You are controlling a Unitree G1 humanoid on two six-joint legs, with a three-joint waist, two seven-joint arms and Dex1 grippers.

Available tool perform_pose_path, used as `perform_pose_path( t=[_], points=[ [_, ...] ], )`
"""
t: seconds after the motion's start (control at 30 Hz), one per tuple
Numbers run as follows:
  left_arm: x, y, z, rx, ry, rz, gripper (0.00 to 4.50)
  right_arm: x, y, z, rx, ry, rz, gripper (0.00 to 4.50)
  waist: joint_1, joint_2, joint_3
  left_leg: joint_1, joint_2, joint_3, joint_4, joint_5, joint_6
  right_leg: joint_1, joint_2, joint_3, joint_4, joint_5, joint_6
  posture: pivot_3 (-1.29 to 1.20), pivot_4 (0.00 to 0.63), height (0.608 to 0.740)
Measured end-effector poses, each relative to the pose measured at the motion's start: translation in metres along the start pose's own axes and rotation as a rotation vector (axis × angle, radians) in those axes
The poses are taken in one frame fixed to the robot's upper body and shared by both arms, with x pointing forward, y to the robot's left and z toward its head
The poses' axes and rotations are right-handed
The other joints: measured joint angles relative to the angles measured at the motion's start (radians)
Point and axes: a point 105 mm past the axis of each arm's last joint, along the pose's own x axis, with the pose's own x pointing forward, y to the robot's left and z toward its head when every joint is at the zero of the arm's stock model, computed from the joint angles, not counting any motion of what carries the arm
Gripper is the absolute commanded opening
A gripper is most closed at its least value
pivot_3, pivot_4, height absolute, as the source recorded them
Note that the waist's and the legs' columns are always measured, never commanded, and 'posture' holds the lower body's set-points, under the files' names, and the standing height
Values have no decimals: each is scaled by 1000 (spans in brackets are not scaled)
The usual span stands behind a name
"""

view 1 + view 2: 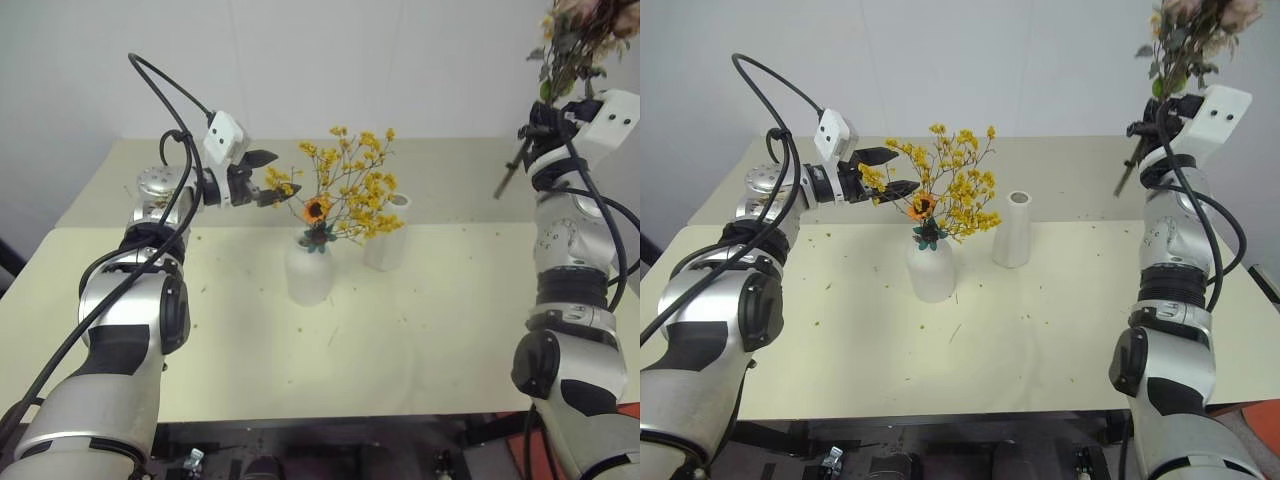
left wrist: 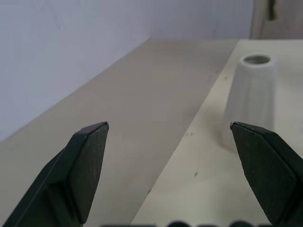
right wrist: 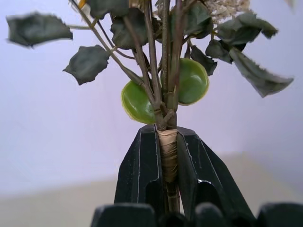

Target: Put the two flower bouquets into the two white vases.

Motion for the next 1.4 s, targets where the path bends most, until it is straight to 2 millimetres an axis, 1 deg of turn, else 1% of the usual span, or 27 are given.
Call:
perform_pose_path(
  t=[0.07, 0.13, 0.23, 0.3, 0.4, 0.57, 0.63, 0.83, 1.1, 1.2, 1.4],
  points=[
    [0, -3, -2, -29, 5, -32, 4500, 4, 9, 6, 91, -44, 45, 235, 0, 1, 1, 0, 0, 0, 0, 0, 0, 0, 0, 0, 0, 0, 0, 0, 150, 740],
    [-1, -5, -3, -56, 12, -53, 4500, 6, 15, 11, 140, -70, 76, 235, 0, 2, 1, 0, 0, 0, 0, 0, 0, 0, 0, 0, 1, 0, 0, 0, 150, 740],
    [-2, -8, -6, -54, 40, -85, 4500, 9, 25, 9, 226, -89, 109, 235, -1, 3, 2, 1, 0, 0, 0, 0, 0, 0, 0, 0, 1, 0, 0, 0, 150, 740],
    [-3, -10, -8, -49, 59, -101, 4500, 8, 31, 2, 268, -82, 124, 235, -1, 3, 2, 1, 0, 0, 0, 0, 0, 0, 0, 0, 1, 0, 0, 0, 150, 740],
    [-2, -12, -11, -38, 87, -116, 4500, 8, 46, -7, 290, -63, 178, 235, -2, 5, 3, 1, 0, 0, 0, 0, 0, 0, 0, 0, 2, 0, 0, 0, 150, 740],
    [0, -14, -13, -24, 108, -126, 4500, 4, 70, -36, 325, 20, 243, 235, -2, 6, 3, 1, 0, 0, 0, 0, 0, 0, 0, 0, 2, 0, 0, 0, 150, 740],
    [0, -14, -13, -24, 108, -127, 4500, 3, 75, -45, 335, 45, 258, 235, -2, 6, 4, 0, 0, 0, 0, 0, 0, 0, 0, 0, 2, 0, 0, 0, 150, 740],
    [0, -15, -15, -18, 122, -133, 4500, 1, 84, -54, 316, 69, 281, 235, -2, 6, 4, 0, 0, -1, 0, 0, 0, 0, 0, 0, 3, 0, 0, 0, 150, 740],
    [0, -16, -15, -19, 120, -144, 4500, 1, 87, -54, 310, 67, 293, 235, -3, 6, 4, 0, 0, -1, -1, 0, 0, 0, 0, 0, 3, 0, 0, 0, 150, 740],
    [0, -16, -15, -19, 120, -144, 4500, 0, 90, -53, 303, 60, 303, 235, -4, 6, 4, 0, 0, -1, -1, 0, 0, 0, 1, 0, 3, 0, 0, 0, 150, 740],
    [0, -15, -14, -18, 118, -138, 4500, -1, 92, -44, 293, 25, 319, 235, -4, 6, 4, 0, 0, -1, -1, 0, 0, 0, 0, 0, 4, 0, 0, 0, 150, 740]
  ],
)
